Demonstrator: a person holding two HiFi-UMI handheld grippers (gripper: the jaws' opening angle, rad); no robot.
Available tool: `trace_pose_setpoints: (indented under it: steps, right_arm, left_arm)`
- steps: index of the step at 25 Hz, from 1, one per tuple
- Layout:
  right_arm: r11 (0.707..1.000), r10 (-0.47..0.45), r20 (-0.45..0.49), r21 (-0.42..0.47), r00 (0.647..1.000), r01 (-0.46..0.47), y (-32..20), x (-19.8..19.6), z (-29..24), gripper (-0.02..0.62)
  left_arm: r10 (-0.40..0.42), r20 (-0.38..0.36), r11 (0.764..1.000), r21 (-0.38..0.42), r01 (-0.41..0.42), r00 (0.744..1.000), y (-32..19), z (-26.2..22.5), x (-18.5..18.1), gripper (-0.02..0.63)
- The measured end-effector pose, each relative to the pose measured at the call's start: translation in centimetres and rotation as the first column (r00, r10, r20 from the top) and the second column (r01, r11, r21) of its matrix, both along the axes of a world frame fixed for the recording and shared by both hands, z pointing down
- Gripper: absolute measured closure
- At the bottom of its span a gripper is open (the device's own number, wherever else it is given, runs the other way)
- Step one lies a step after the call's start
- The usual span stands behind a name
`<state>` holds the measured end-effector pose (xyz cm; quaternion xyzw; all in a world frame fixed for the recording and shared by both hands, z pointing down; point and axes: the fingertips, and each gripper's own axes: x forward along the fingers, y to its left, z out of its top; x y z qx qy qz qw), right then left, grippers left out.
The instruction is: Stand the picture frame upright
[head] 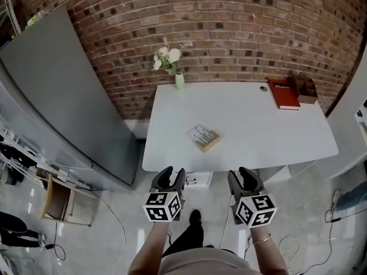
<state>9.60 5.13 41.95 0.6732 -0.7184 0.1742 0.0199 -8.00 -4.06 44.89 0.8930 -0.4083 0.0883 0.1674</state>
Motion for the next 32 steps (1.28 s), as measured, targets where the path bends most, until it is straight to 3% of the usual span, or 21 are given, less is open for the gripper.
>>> trace_pose_setpoints:
  steps: [12,23,32]
  right_arm:
    - [0.999,0.049,-0.041,-0.005,0.998,-0.049,-10.3,0.1,-0.6,0.456]
    - [0.998,0.056,-0.074,-0.023,0.996,-0.058,-13.7,0.4,-0.5,0.456]
    - [0.999,-0.011,-0.091,-0.033,0.996,0.008,-17.1,1.8,0.1,0.456]
  left_arm:
    - [0.051,-0.027,0.999,-0.014,-0.051,0.998,-10.6,0.0,0.9,0.453]
    - [0.072,-0.042,0.997,-0.032,-0.074,0.997,-13.7,0.6,2.1,0.453]
    - [0.020,-0.023,0.998,-0.055,-0.021,1.000,-16.2,1.1,2.6,0.454]
